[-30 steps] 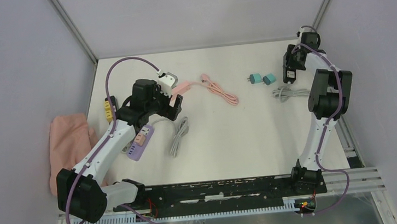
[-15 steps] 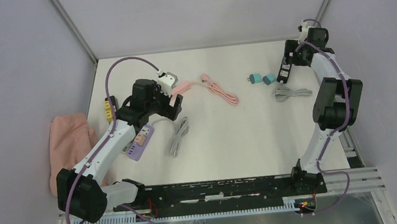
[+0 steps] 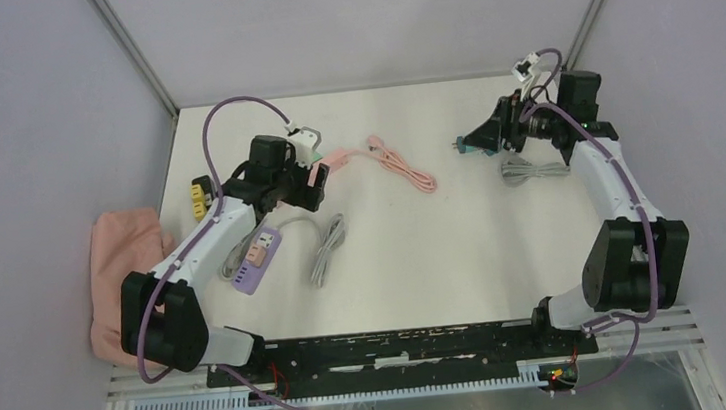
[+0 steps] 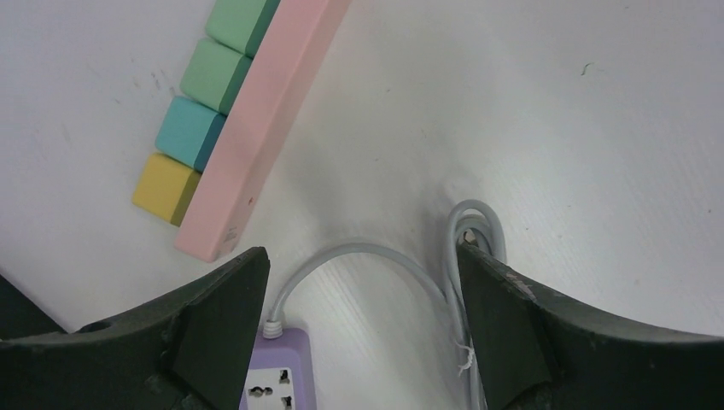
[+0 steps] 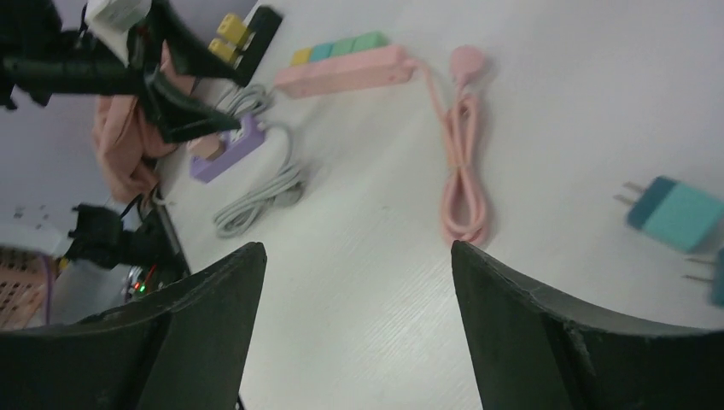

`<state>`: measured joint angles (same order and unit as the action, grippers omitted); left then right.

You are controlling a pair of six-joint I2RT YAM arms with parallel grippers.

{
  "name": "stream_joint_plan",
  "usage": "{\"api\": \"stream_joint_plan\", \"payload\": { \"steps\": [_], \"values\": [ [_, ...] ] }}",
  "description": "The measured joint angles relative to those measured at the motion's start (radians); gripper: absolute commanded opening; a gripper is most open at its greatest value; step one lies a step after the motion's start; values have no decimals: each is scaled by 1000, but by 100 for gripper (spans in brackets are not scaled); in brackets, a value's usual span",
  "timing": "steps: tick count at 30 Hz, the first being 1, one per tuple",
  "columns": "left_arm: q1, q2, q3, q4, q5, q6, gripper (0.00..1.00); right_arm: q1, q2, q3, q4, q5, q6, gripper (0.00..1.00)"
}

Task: Pull the plug off the socket
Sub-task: Move the socket to the center of the board.

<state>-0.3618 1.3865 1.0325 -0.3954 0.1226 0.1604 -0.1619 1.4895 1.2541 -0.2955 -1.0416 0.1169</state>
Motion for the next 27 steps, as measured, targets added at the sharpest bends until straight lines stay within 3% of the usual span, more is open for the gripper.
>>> {"api": "stream_joint_plan", "payload": {
  "steps": [6,14,27],
  "values": [
    [12,24,7,-28,-52,0,87,21,-79,-193,-2,-111,-41,86],
    [25,143,62,-33,-5,-16,87,19,-60,-187,-24,-192,-90,85],
    [27,333,272,-106,-47,-8,87,18,-35,-182,-89,-220,-147,85]
  ]
}}
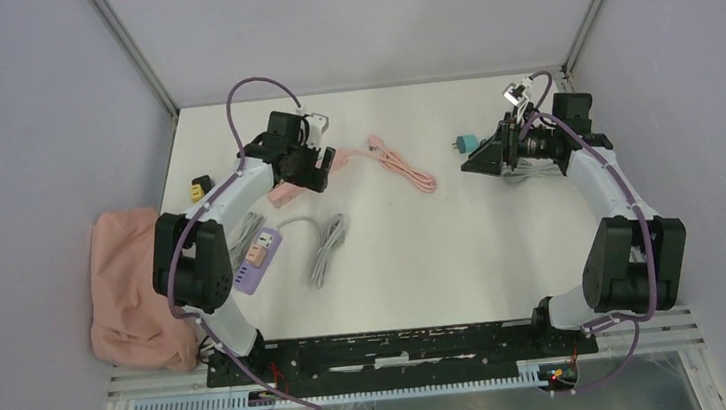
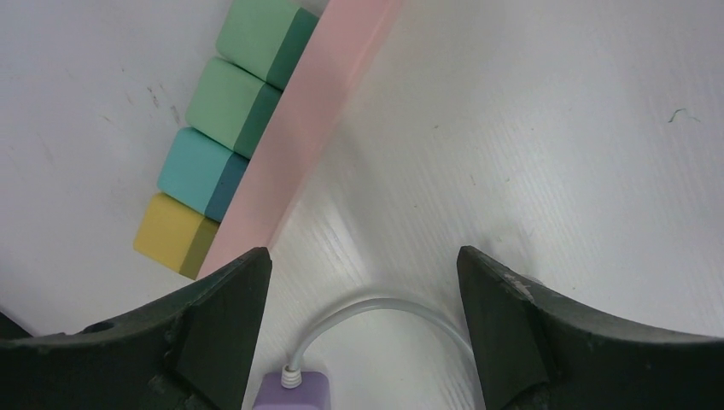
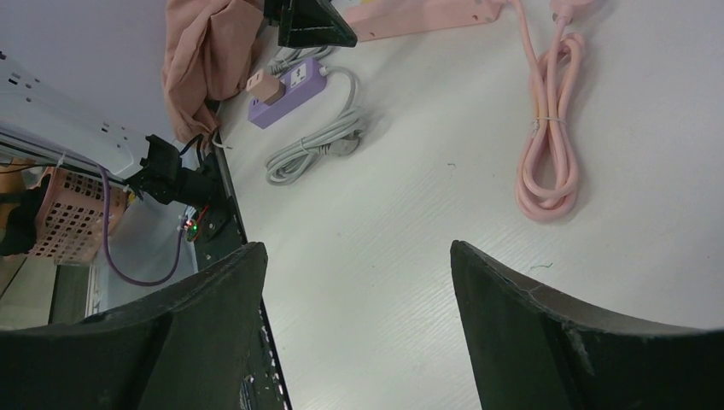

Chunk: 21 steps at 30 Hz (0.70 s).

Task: Pull the plug off the socket
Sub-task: Move the socket to the center of the board.

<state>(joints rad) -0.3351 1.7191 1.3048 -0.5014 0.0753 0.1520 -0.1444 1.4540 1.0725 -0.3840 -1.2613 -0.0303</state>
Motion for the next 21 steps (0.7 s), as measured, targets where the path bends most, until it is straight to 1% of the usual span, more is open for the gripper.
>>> {"api": "stream_joint_plan", "payload": {
  "steps": [14,21],
  "values": [
    [0,69,29,-47,-98,45,86,0,42,23,-65,-4,-52,84],
    [0,99,44,-48,-128,65,83,0,55,36,-98,-5,-79,84]
  ]
}}
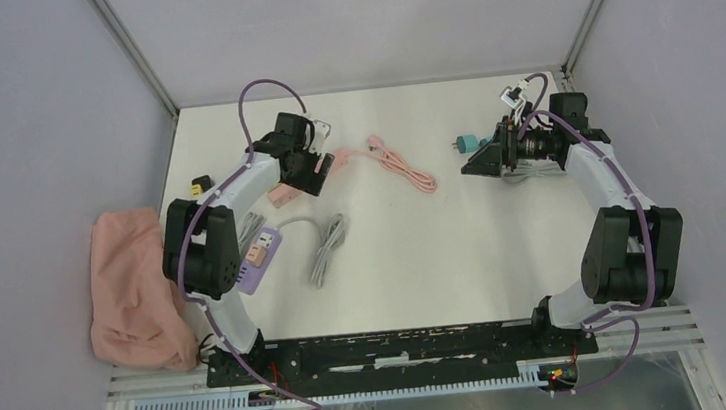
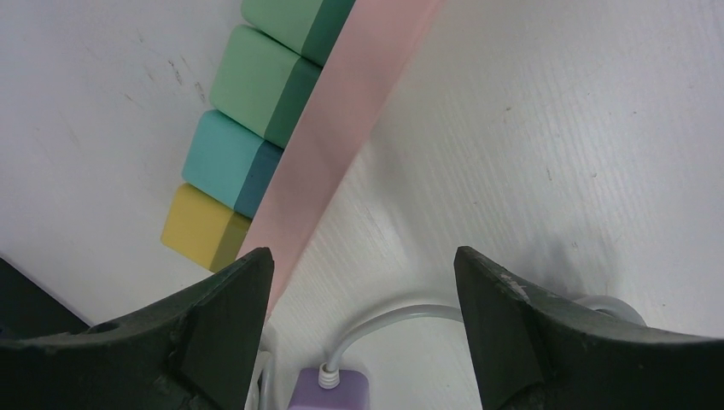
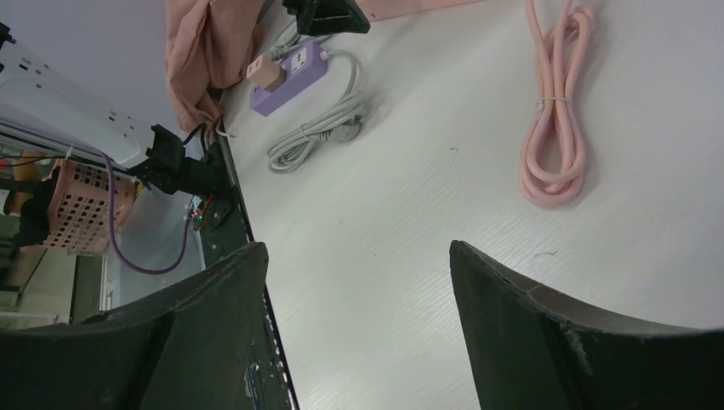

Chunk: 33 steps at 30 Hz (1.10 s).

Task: Pull the plug off the socket
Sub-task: Move the socket to the center of the board.

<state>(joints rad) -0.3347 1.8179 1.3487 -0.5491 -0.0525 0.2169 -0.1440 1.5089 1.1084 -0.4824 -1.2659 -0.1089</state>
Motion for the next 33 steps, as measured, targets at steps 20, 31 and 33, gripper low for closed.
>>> {"api": "stream_joint_plan", "payload": {
  "steps": [20,31,33],
  "values": [
    [6,110,93,-4,-29,70,72,0,11,13,-54,0,-45,83],
    [41,170,121,-4,-29,84,52,0,18,19,-74,-1,-58,83],
    [41,180,121,-4,-29,85,39,0,20,20,-77,-2,-62,83]
  ]
}}
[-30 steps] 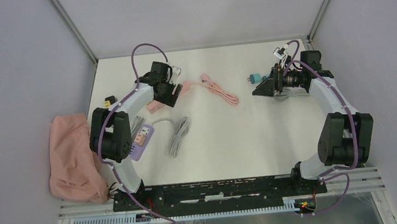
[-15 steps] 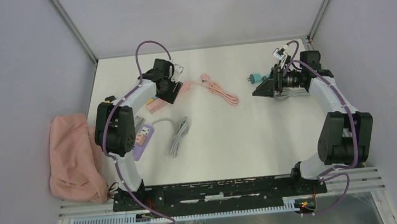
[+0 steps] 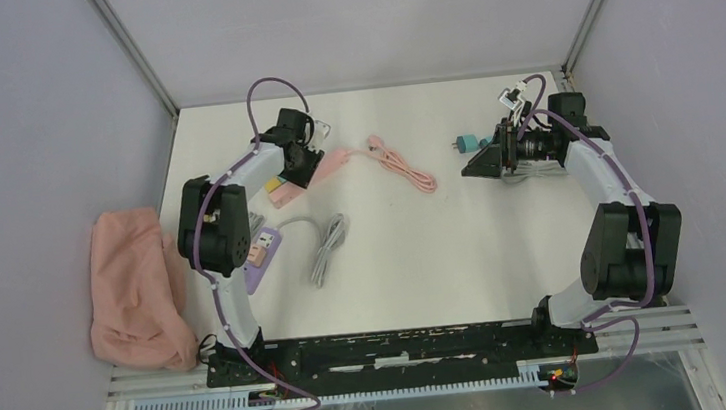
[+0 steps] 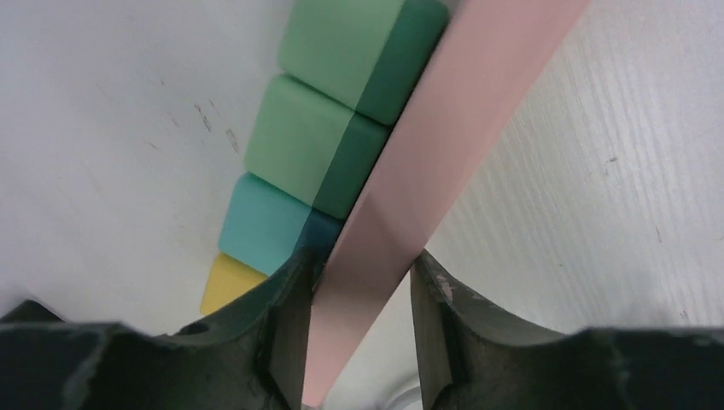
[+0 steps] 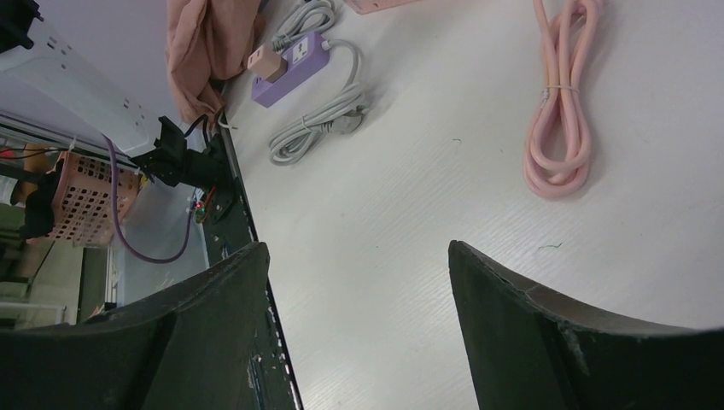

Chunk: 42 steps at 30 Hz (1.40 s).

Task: Pull the plug off the socket
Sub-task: Move the socket to the center of the board.

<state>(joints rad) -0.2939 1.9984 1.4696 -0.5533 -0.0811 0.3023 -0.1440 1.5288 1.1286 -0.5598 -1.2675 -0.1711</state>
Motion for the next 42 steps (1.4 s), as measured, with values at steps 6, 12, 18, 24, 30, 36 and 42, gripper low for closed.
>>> {"api": "stream_joint_plan", "payload": {
  "steps": [6,12,18,24,30,36,42],
  "values": [
    [-8,2,6,-13,11,16,14,0,4,3,-9,-6,-12,83],
    [-13,1,9,-21,15,-4,3,0,4,8,-26,-15,-18,83],
    [-82,-22,8,-43,-6,-56,3,0,4,11,-29,-17,-19,82],
    [-229,-101,-32,-36,-50,-112,3,8,4,11,-33,-19,-20,82],
    [-378,-154,-56,-35,-154,-237,3,25,4,11,-33,-19,-21,82],
    [-478,-155,-60,-53,-296,-406,3,29,6,12,-33,-19,-21,82],
    [-546,-159,-69,-105,-404,-594,3,56,11,2,35,14,44,82]
  ]
}}
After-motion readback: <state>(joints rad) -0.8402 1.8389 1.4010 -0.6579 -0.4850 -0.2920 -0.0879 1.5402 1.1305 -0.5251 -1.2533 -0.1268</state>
